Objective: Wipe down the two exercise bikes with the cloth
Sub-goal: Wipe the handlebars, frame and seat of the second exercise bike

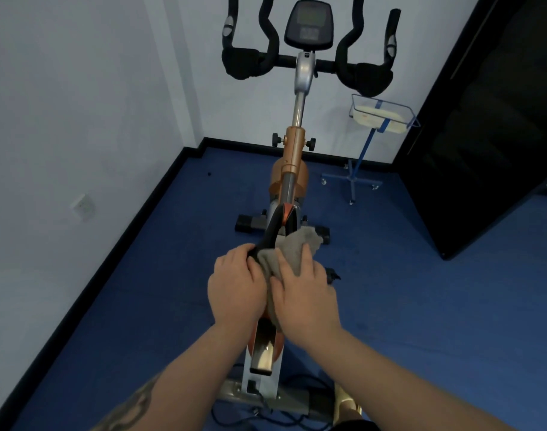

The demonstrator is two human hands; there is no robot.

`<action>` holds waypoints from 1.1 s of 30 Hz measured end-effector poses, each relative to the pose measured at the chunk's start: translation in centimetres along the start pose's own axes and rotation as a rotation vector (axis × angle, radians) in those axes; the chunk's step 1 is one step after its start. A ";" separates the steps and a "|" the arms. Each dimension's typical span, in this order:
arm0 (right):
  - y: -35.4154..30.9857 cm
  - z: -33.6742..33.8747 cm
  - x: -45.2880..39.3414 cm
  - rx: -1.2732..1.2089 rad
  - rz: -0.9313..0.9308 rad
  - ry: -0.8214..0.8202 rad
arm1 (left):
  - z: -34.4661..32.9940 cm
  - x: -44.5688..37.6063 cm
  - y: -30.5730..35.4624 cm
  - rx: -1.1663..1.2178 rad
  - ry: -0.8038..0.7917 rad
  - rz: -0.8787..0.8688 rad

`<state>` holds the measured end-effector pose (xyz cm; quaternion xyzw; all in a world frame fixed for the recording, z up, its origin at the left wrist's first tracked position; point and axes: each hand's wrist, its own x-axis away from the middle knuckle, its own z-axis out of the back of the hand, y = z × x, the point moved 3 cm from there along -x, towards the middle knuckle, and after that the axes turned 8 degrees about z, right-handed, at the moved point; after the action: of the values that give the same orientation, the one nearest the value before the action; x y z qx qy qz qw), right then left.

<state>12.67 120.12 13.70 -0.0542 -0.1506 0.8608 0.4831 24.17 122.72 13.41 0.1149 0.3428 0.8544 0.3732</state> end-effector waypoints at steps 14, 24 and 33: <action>1.5 0.7 -2.6 -0.127 -0.045 -0.066 | -0.1 -0.2 0.2 -0.028 0.011 -0.004; 2.1 0.5 -2.7 -0.153 -0.024 -0.032 | -0.2 -0.2 0.1 -0.031 0.016 -0.001; 1.7 0.0 -1.2 -0.087 0.050 0.024 | -0.2 -0.2 0.0 -0.019 0.022 -0.005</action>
<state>11.93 118.31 13.16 -0.0890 -0.1807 0.8646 0.4604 24.18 122.48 13.30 0.1010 0.3393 0.8578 0.3727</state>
